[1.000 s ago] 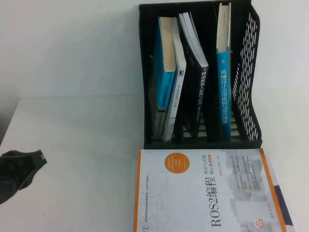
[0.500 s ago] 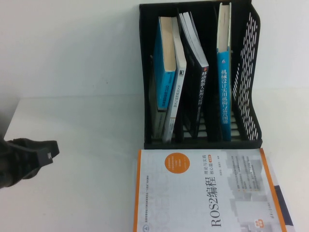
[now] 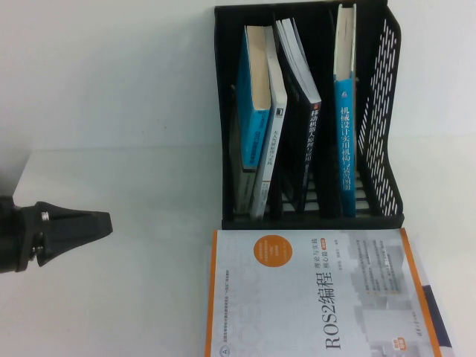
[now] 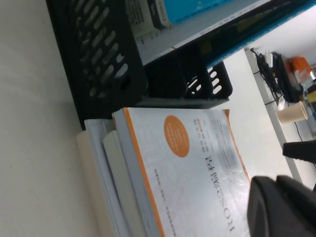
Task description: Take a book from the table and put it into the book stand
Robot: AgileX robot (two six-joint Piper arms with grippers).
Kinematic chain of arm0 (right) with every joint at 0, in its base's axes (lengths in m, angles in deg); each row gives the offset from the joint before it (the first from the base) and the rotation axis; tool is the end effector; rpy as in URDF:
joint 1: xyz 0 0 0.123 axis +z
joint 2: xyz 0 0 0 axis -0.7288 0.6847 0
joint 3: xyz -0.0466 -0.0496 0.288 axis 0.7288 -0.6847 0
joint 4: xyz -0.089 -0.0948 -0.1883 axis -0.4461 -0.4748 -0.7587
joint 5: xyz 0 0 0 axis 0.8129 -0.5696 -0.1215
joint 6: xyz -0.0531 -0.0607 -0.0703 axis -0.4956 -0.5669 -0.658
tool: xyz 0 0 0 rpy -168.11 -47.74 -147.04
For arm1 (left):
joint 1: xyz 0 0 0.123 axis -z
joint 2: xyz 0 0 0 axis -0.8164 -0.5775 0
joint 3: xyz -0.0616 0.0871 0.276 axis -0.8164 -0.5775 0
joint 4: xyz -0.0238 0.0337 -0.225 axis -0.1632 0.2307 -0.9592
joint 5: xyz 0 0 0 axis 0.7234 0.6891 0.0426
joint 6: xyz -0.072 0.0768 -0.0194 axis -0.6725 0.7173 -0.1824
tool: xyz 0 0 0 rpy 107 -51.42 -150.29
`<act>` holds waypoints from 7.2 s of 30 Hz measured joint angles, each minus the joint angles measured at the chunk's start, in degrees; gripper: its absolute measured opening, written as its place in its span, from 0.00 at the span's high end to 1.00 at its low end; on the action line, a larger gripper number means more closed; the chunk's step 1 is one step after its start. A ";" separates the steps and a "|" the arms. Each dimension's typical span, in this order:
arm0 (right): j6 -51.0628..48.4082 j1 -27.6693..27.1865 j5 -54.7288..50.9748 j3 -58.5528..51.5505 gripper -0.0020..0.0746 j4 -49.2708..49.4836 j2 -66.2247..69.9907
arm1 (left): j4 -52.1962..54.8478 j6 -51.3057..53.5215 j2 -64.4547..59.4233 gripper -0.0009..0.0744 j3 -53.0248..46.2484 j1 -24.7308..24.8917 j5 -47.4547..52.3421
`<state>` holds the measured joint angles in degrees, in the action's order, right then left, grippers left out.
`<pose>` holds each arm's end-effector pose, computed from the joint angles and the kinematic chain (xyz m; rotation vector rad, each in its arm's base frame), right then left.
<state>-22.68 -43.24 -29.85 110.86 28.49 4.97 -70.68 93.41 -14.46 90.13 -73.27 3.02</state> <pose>0.2221 0.0340 0.2498 0.1164 2.6527 0.3371 0.2213 -0.0274 0.2837 -0.0311 2.1633 -1.2457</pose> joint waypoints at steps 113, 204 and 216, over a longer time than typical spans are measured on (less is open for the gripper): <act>-32.60 4.83 -2.20 7.60 0.98 35.20 26.61 | 10.35 -7.42 -13.44 0.99 0.44 3.00 -3.17; 4.88 12.28 -12.99 68.30 0.98 1.26 31.49 | 9.88 -7.57 -13.44 0.99 0.44 3.00 -2.93; 10.82 19.72 -16.33 81.35 0.98 -10.58 45.32 | 9.88 -7.57 -13.44 0.99 0.44 3.00 -2.13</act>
<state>-11.86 -23.52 -46.18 192.21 17.92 50.29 -60.80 85.84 -27.91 90.57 -70.27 0.89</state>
